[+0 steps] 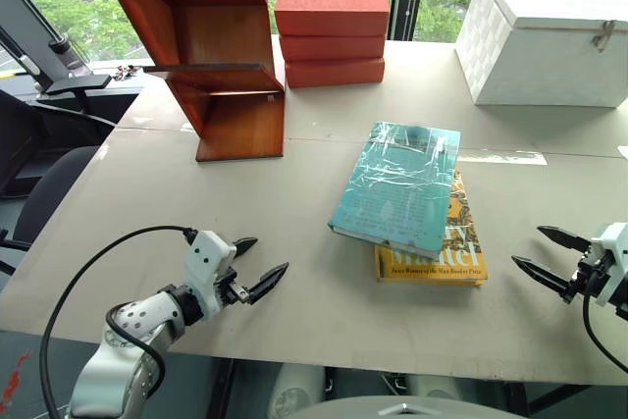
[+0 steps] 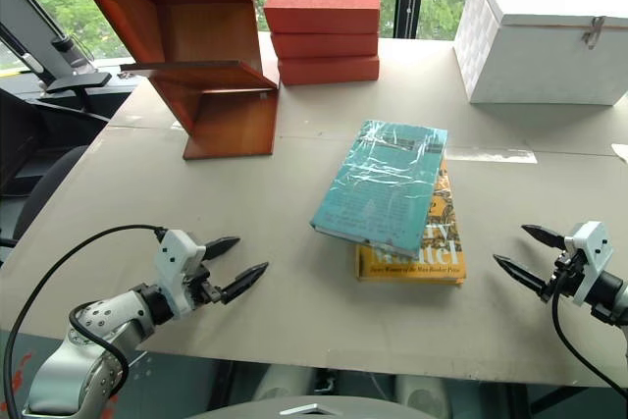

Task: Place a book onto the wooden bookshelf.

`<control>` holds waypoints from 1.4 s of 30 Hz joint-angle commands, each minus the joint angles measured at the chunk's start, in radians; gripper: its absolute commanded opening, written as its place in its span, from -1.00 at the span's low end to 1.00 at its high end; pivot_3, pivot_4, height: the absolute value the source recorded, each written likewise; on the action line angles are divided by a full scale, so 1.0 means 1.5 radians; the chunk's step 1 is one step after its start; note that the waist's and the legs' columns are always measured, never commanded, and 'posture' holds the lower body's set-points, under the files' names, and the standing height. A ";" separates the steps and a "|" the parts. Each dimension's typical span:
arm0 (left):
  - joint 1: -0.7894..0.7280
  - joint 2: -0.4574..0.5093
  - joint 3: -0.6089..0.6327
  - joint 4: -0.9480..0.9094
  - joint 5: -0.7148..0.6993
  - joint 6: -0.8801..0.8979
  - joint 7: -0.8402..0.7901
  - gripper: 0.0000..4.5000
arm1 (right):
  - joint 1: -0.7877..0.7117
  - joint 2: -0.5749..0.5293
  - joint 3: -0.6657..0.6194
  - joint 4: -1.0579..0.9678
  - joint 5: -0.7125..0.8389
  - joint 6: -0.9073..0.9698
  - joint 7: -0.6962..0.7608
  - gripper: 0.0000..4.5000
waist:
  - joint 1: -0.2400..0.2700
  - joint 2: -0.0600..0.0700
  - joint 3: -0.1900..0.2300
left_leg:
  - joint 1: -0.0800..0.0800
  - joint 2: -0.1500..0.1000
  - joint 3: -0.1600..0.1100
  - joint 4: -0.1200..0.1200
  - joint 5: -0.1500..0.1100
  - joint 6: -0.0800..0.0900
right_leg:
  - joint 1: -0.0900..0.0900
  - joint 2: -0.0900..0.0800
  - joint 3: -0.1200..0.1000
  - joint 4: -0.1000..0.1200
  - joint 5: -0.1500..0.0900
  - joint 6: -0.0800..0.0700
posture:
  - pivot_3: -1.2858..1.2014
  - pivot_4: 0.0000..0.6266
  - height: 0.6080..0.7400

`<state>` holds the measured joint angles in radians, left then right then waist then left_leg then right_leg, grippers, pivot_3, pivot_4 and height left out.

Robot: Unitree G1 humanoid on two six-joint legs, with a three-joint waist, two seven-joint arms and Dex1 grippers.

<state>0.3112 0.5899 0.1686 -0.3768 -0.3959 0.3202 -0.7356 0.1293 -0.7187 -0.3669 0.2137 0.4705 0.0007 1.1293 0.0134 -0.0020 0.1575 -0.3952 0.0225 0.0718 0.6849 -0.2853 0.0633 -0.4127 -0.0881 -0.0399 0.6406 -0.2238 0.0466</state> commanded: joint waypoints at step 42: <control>-0.600 -0.034 -0.083 0.481 -0.242 0.532 -0.198 0.99 | 0.097 -0.058 -0.104 -0.333 0.219 0.176 0.057 1.00 | 0.004 -0.005 0.003 | -0.001 -0.001 -0.001 0.002 0.000 0.000 | 0.001 0.006 -0.004 0.001 0.002 0.004 | 0.03 -0.52 0.67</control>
<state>-0.5661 0.5407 0.0543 0.2914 -0.7422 1.0702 -1.0052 0.2743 -0.7998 -0.4933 -0.2394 0.7729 0.2567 1.2272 0.0193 -0.0091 0.1616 -0.3979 0.0214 0.0691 0.6885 -0.2849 0.0633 -0.4118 -0.0791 -0.0460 0.6418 -0.2217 0.0533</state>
